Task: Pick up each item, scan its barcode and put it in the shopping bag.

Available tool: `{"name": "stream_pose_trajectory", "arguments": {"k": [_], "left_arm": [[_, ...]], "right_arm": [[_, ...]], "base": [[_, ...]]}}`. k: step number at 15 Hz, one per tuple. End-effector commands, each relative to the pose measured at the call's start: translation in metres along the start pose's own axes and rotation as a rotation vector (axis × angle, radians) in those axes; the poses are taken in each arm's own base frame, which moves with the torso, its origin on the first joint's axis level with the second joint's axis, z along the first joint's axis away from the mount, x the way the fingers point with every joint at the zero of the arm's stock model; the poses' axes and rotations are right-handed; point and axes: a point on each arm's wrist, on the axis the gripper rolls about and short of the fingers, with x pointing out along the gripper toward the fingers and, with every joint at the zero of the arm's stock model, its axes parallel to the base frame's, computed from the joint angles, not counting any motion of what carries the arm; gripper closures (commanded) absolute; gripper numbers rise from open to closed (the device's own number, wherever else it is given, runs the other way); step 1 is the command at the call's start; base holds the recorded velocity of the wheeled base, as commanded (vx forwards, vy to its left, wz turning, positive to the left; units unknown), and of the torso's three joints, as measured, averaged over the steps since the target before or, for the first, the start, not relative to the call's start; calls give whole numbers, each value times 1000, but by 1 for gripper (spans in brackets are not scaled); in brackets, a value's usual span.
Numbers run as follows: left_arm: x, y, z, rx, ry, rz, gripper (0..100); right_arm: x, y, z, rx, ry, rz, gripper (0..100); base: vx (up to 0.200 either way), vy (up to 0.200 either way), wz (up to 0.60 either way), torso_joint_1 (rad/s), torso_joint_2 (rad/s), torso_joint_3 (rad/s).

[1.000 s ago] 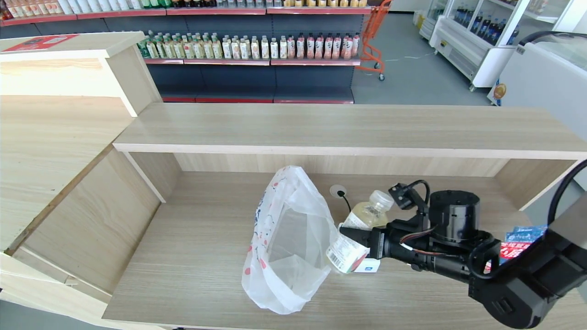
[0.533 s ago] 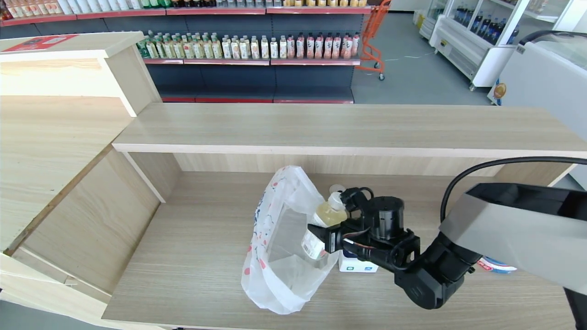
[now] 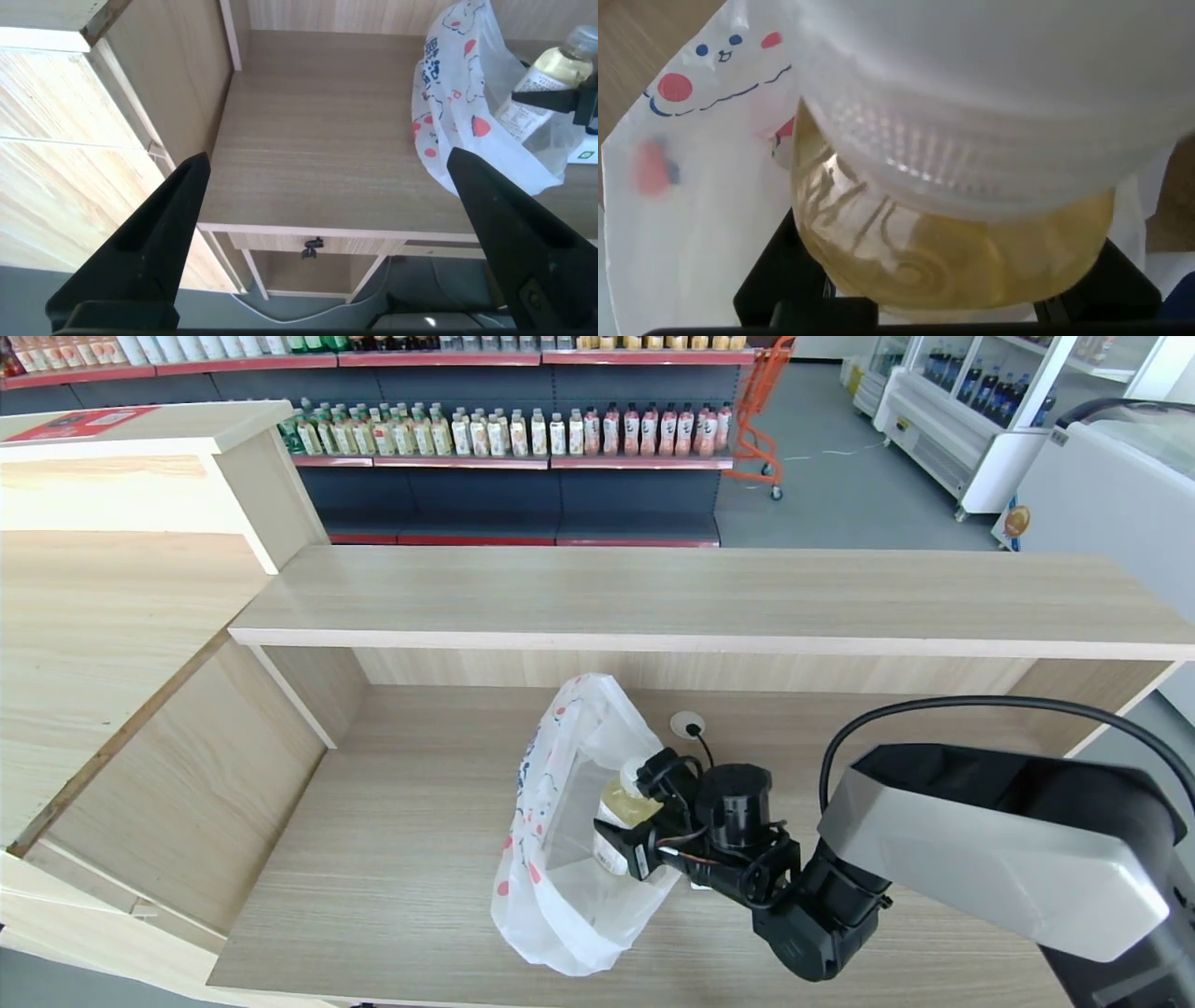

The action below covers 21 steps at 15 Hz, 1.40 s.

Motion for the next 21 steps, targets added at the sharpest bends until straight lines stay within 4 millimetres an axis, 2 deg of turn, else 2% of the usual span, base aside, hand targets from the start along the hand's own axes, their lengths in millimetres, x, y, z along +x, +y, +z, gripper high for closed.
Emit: {"name": "stream_pose_trajectory", "arguments": {"k": [1, 2, 3, 6, 9, 10, 11, 13, 15, 19, 20, 21], "left_arm": [[0, 0, 0, 0, -1, 0, 0], [0, 0, 0, 0, -1, 0, 0], [0, 0, 0, 0, -1, 0, 0], [0, 0, 0, 0, -1, 0, 0], [0, 0, 0, 0, -1, 0, 0], [0, 0, 0, 0, -1, 0, 0], [0, 0, 0, 0, -1, 0, 0], [0, 0, 0, 0, -1, 0, 0], [0, 0, 0, 0, -1, 0, 0], [0, 0, 0, 0, -1, 0, 0], [0, 0, 0, 0, -1, 0, 0], [0, 0, 0, 0, -1, 0, 0]], "right_arm": [[4, 7, -11, -14, 11, 19, 100], [5, 11, -13, -22, 7, 26, 100], [5, 11, -12, -22, 6, 28, 0], [4, 13, -12, -12, 8, 34, 0], [1, 10, 2, 168, -22, 29, 0], [-6, 8, 27, 345, -74, 37, 0], [-11, 10, 36, 408, -89, 48, 0], [-37, 2, 35, 470, 8, 41, 0], [-43, -8, 32, 555, 29, 26, 0], [-61, -20, 41, 657, 19, -11, 0], [-69, -25, 44, 688, 10, -24, 0], [-80, -30, 60, 775, -33, 9, 0]], "base": [[0, 0, 0, 0, 0, 0], [0, 0, 0, 0, 0, 0], [0, 0, 0, 0, 0, 0], [0, 0, 0, 0, 0, 0], [0, 0, 0, 0, 0, 0], [0, 0, 0, 0, 0, 0], [0, 0, 0, 0, 0, 0], [0, 0, 0, 0, 0, 0], [0, 0, 0, 0, 0, 0], [0, 0, 0, 0, 0, 0], [0, 0, 0, 0, 0, 0], [0, 0, 0, 0, 0, 0]]}}
